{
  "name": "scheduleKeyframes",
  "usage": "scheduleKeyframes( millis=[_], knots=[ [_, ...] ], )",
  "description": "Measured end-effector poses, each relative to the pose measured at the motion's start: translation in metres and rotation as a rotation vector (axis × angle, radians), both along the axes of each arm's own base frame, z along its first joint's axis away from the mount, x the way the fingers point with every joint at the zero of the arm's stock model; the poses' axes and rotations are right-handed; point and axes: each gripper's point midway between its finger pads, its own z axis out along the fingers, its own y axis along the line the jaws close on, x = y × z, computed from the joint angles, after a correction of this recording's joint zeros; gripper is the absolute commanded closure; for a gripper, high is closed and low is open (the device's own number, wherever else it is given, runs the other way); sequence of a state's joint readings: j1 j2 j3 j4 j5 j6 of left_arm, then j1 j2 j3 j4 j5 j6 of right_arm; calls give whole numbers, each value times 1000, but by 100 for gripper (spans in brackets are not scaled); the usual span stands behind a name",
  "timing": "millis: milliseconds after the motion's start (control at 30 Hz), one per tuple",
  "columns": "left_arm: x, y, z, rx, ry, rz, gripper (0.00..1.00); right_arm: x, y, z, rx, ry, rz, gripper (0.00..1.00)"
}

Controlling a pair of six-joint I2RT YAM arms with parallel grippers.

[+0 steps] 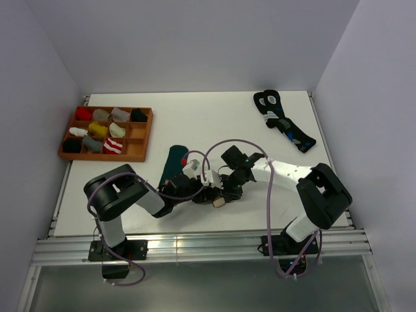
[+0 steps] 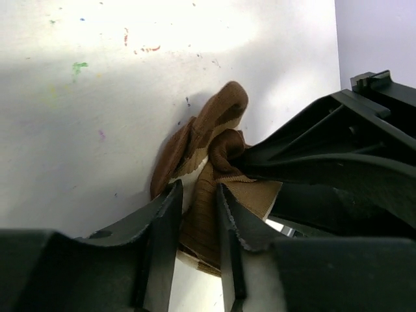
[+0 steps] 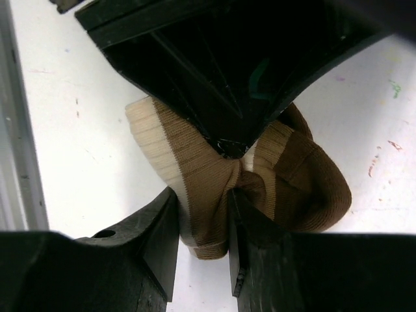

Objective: Roll the socks
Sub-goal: Roll the sock at the center of the board.

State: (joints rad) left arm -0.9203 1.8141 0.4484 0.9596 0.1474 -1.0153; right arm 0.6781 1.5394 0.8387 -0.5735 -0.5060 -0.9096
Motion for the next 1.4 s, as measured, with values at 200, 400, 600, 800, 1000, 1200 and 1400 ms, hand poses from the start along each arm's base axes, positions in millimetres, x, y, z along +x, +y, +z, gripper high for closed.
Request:
scheduleKeyframes(
  millis=[200, 400, 600, 800, 1000, 1200, 1400],
  knots=[
    [0, 9, 1, 22, -7, 52, 61, 0, 3, 0, -2, 73, -5, 91],
    [-6, 29, 2, 27, -15, 100, 57, -2, 8, 0, 13, 119, -3, 93],
    [-11, 42, 5, 28, -36, 124, 54, -1, 8, 0, 3, 158, -27, 93],
    [-19, 57, 5, 47, -73, 137, 53, -1, 9, 0, -28, 205, -41, 93],
    [-33, 75, 6, 62, -130, 139, 52, 0, 9, 0, -59, 261, -53, 93],
    [-40, 67, 15, 88, -216, 92, 50, 1, 10, 0, -92, 343, -68, 93],
    [-27, 47, 30, 141, -310, 54, 48, 3, 10, 1, -127, 466, -94, 92]
  ],
)
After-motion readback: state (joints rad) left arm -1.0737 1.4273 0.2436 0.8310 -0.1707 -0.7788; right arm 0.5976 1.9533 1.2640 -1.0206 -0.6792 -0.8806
